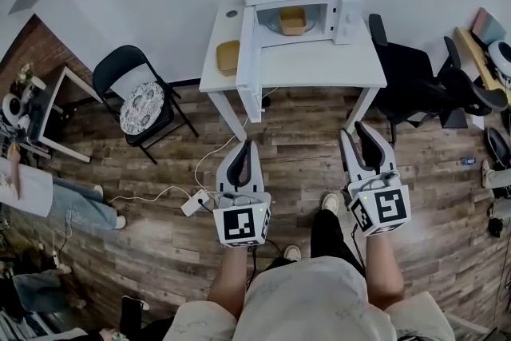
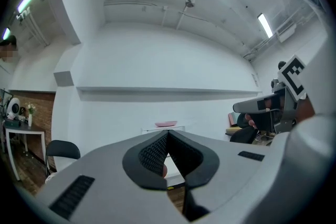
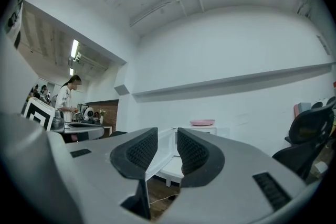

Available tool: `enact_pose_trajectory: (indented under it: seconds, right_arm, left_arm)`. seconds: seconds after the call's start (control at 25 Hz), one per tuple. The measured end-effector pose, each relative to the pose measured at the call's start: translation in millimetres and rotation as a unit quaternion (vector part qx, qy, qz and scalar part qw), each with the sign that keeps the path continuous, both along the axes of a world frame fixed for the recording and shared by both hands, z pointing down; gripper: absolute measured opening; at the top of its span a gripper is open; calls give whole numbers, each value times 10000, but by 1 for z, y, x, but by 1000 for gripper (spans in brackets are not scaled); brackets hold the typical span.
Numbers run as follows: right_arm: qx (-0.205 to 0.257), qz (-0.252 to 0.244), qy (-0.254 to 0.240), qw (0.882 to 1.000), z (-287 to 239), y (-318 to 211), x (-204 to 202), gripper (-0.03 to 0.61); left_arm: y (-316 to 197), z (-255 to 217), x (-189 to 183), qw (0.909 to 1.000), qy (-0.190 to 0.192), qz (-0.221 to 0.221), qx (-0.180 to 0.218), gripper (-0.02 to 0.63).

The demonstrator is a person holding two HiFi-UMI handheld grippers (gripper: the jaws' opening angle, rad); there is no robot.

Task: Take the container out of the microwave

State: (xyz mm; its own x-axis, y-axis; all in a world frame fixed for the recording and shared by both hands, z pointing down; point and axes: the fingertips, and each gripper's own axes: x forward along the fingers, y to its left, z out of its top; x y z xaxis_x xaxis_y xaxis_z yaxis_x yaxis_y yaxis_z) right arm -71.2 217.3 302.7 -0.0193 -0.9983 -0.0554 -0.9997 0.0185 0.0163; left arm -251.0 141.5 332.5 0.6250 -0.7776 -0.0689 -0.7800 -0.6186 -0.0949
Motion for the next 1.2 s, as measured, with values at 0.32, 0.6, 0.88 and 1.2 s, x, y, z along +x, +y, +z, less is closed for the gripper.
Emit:
enact_pose_trajectory:
  seconds: [0.32, 0.6, 0.88, 1.2]
  right_arm:
    - [91, -68, -172, 9998, -1, -57, 85, 130]
    - [54, -256, -367, 9990, -2, -117, 155, 130]
    - [64, -527, -452, 9976, -1, -168, 210, 130]
    - [114, -788, -583, 9951, -2, -212, 257, 130]
  left_arm:
    - [-51, -5, 79, 10000, -56, -52, -29, 6]
    - [-103, -11, 141, 9993, -139, -310, -134, 6]
    - [-146, -13, 188, 9976, -171, -649, -150, 6]
    - [-180, -17, 221, 9945, -203, -1013, -145, 6]
